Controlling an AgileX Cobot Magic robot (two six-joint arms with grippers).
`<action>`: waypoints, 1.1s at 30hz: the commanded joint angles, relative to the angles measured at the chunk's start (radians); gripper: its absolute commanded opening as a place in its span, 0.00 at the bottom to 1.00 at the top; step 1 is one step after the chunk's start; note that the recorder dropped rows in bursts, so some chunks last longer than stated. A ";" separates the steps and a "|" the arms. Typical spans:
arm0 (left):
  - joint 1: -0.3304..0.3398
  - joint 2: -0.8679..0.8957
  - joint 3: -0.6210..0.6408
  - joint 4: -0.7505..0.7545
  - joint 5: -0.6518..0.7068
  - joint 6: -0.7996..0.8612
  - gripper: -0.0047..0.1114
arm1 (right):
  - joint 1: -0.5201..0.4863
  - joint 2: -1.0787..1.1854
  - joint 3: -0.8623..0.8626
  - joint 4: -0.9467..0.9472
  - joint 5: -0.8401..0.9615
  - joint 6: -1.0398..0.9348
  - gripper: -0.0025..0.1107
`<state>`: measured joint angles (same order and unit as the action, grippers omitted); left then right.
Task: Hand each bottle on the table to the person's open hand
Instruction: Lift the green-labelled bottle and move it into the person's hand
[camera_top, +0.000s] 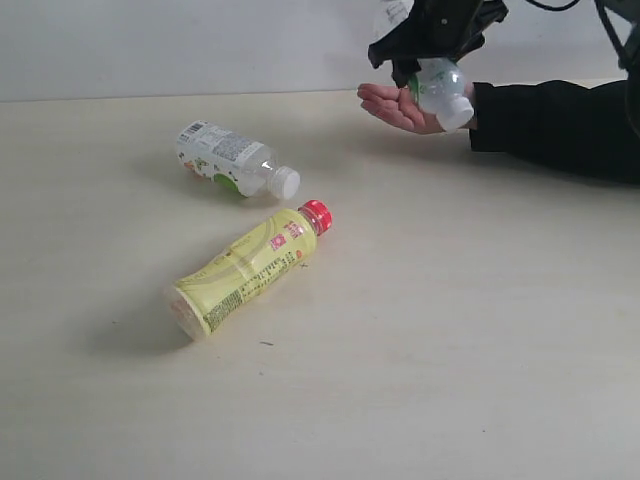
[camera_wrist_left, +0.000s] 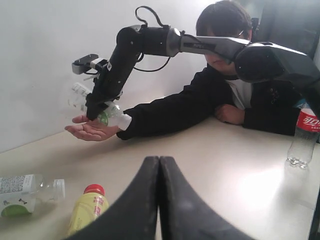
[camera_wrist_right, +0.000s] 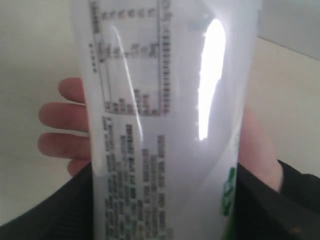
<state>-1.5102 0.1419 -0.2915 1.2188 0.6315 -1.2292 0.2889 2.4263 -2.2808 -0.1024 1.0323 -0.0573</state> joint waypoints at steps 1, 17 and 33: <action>-0.003 -0.006 0.003 0.005 0.002 -0.004 0.06 | 0.001 0.037 -0.021 -0.004 -0.041 0.006 0.02; -0.003 -0.006 0.003 0.005 0.002 -0.004 0.06 | 0.001 0.051 -0.021 -0.004 -0.079 0.008 0.38; -0.003 -0.006 0.003 0.005 0.002 -0.004 0.06 | 0.001 0.051 -0.021 -0.004 -0.119 0.016 0.64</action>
<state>-1.5102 0.1419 -0.2915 1.2188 0.6315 -1.2292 0.2896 2.4780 -2.2890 -0.1008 0.9397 -0.0447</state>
